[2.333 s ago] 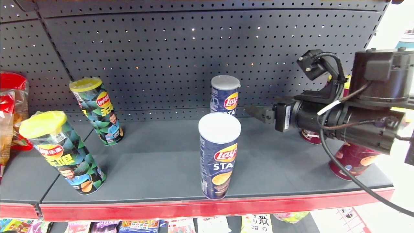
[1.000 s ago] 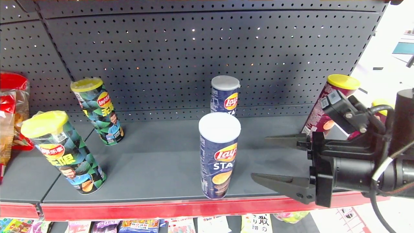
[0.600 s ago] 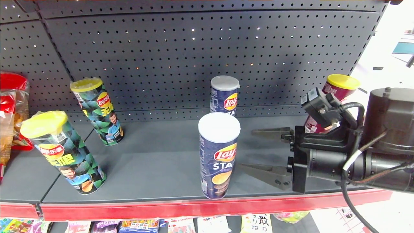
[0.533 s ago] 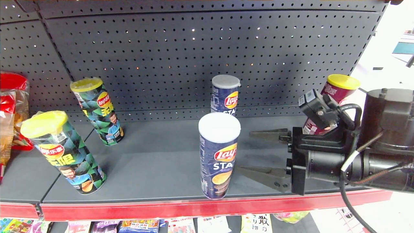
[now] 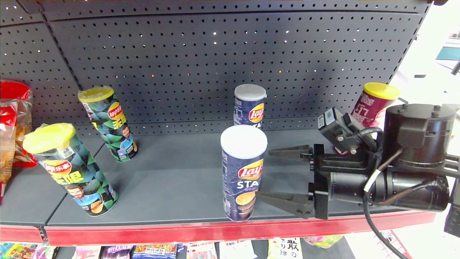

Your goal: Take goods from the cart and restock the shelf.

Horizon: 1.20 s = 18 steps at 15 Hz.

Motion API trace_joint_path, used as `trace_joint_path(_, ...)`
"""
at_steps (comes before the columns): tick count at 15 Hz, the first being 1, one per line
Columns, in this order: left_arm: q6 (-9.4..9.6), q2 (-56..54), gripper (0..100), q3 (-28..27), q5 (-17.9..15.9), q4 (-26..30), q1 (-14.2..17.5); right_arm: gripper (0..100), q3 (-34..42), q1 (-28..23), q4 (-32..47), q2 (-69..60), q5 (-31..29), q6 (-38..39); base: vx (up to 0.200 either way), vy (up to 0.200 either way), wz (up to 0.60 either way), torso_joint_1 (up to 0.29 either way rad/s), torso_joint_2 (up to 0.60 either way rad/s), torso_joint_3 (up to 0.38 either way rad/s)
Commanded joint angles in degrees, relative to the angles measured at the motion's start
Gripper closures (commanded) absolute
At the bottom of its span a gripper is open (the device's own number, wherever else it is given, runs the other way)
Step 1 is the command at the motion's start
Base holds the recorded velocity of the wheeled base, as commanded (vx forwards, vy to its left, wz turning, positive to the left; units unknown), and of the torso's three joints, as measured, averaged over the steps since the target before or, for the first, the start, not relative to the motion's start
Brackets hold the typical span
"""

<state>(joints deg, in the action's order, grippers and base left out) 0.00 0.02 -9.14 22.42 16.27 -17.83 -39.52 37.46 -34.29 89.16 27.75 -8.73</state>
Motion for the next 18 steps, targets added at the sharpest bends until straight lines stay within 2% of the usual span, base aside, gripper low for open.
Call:
trace_joint_path(1, 0.00, -0.02, 0, 0.00, 0.35, -0.01, 0.08, 0, -0.12, -0.11, -0.95, 2.07, 0.03, -0.06, 0.000, 0.000, 0.00, 0.000, 0.00, 0.000)
trace_joint_path(9, 0.00, -0.02, 0, 0.00, 0.43, -0.01, -0.01, 0, -4.69, 0.33, -1.30, 6.29, 1.70, -0.06, 0.000, 0.000, 0.00, 0.000, 0.00, 0.000)
trace_joint_path(18, 0.00, -0.02, 0, 0.00, -0.01, -0.01, -0.01, 0, -7.06, 0.07, -1.39, 8.75, 9.78, -0.32, 0.000, 0.000, 0.00, 0.000, 0.00, 0.000)
